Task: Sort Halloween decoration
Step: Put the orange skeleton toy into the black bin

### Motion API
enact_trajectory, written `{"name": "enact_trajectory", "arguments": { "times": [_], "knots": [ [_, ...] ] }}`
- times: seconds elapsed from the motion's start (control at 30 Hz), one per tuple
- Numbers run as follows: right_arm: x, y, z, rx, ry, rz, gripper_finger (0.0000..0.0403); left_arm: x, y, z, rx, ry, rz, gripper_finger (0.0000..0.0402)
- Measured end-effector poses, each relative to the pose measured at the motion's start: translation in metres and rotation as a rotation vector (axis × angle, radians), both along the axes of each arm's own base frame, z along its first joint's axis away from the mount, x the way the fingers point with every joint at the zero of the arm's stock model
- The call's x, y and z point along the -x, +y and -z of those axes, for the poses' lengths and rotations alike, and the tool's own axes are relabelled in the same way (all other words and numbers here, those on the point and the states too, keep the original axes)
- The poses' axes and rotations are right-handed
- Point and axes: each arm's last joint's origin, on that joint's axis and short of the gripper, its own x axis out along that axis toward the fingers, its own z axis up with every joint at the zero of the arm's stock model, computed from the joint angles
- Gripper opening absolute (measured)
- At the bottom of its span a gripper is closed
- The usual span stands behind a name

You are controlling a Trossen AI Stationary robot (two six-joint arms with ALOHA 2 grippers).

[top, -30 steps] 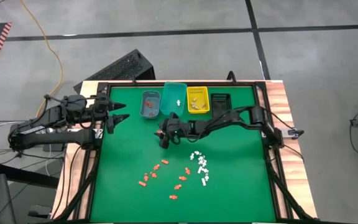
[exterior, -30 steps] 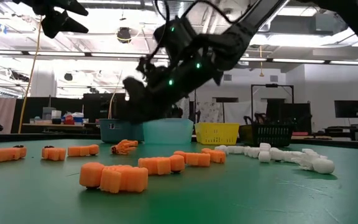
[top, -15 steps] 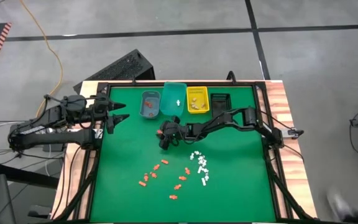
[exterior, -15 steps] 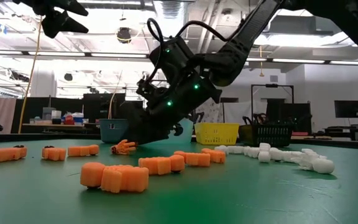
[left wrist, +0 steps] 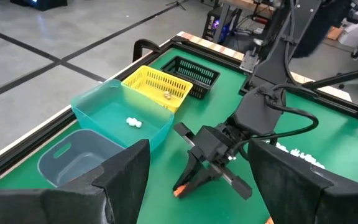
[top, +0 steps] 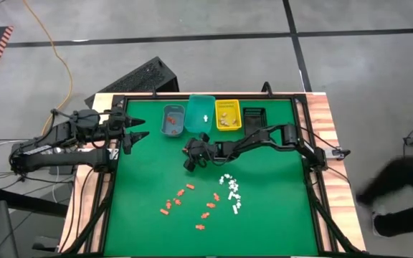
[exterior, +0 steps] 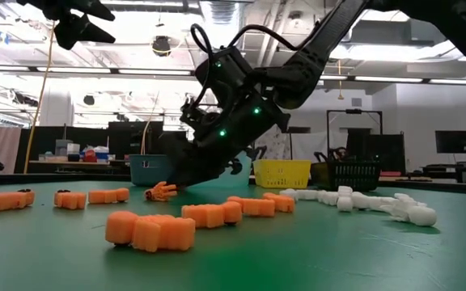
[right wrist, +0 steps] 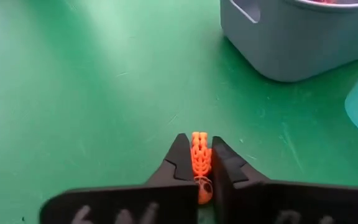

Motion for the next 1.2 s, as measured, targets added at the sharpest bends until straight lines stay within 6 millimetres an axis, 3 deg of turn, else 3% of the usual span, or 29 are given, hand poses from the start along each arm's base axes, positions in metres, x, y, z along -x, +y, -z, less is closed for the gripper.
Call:
{"name": "enact_trajectory", "arguments": {
  "times": [0.2, 0.33, 0.5, 0.67, 0.97, 1.2],
  "knots": [
    [0.004, 0.006, -0.03, -0.017, -0.04, -0.046, 0.0011, 0.0, 0.0, 0.0, -0.002, 0.001, 0.001, 0.0261],
    [0.008, 0.005, -0.066, 0.011, -0.122, -0.05, 0.0011, 0.0, 0.0, 0.0, -0.01, 0.003, 0.002, 0.0261],
    [0.028, -0.003, -0.099, 0.091, -0.135, 0.042, 0.0011, 0.0, 0.0, 0.0, -0.011, 0.003, 0.001, 0.0261],
    [0.073, -0.016, -0.115, 0.143, -0.127, 0.18, 0.0011, 0.0, 0.0, 0.0, -0.011, 0.003, 0.001, 0.0261],
    [0.17, -0.027, -0.11, 0.162, -0.124, 0.451, 0.0011, 0.0, 0.0, -0.001, -0.013, -0.004, 0.0, 0.0261],
    [0.225, -0.038, -0.101, 0.15, -0.046, 0.713, 0.0011, 0.0, 0.0, -0.001, -0.003, -0.009, -0.003, 0.0261]
  ]
}}
